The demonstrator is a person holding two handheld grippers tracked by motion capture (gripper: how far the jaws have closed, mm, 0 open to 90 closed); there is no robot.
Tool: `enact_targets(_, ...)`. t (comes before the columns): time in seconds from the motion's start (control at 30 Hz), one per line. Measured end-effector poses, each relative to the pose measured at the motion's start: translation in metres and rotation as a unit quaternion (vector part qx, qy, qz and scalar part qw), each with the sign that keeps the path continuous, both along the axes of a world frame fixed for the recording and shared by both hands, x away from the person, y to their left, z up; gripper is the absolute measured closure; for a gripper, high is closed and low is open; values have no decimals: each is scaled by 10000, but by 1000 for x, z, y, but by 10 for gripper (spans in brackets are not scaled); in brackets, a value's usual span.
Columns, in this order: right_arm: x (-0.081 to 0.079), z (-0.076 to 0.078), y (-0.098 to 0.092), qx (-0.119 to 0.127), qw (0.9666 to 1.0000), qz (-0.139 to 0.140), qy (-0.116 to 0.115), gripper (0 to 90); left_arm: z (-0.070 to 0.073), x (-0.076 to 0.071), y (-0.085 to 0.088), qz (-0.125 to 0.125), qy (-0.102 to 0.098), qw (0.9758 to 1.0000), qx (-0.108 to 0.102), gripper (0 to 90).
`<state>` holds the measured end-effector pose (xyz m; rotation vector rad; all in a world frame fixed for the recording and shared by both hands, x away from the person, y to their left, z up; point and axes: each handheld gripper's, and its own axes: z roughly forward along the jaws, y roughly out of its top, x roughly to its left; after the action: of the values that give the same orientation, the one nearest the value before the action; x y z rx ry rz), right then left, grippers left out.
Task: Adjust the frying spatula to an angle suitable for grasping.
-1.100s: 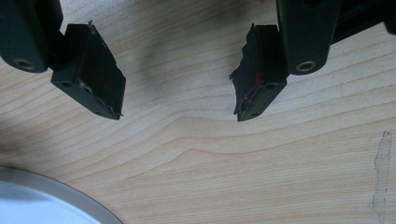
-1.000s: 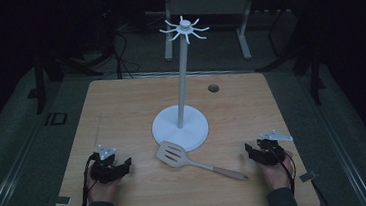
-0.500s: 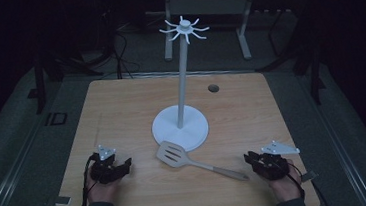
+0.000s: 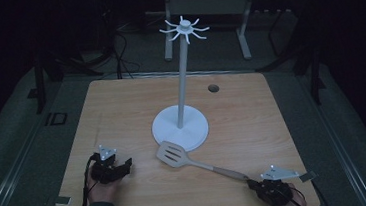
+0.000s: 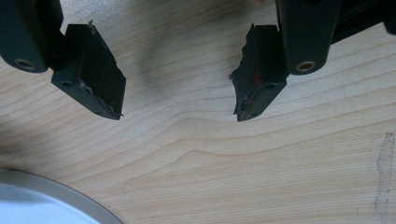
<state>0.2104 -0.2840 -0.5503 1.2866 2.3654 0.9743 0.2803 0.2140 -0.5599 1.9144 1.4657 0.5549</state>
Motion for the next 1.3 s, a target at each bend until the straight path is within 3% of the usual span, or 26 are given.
enact_targets(0.33,21,-5,-4,82,9998,-166,-90,900,-1,1,-1,-12,23,10000,16,340)
enact_targets(0.6,63,-7,-1,123,9990,-240,-360,900,-2,1,-1,-12,42,10000,30,340)
enact_targets(1.0,95,-8,9,136,9984,-329,-448,900,-2,2,-2,-30,51,10000,31,340)
enact_targets(1.17,107,-7,6,357,9958,-705,-472,900,-1,1,0,-5,20,10000,4,340)
enact_targets(1.3,113,-11,6,274,9952,-856,-375,900,0,1,0,-7,-8,10000,-15,340)
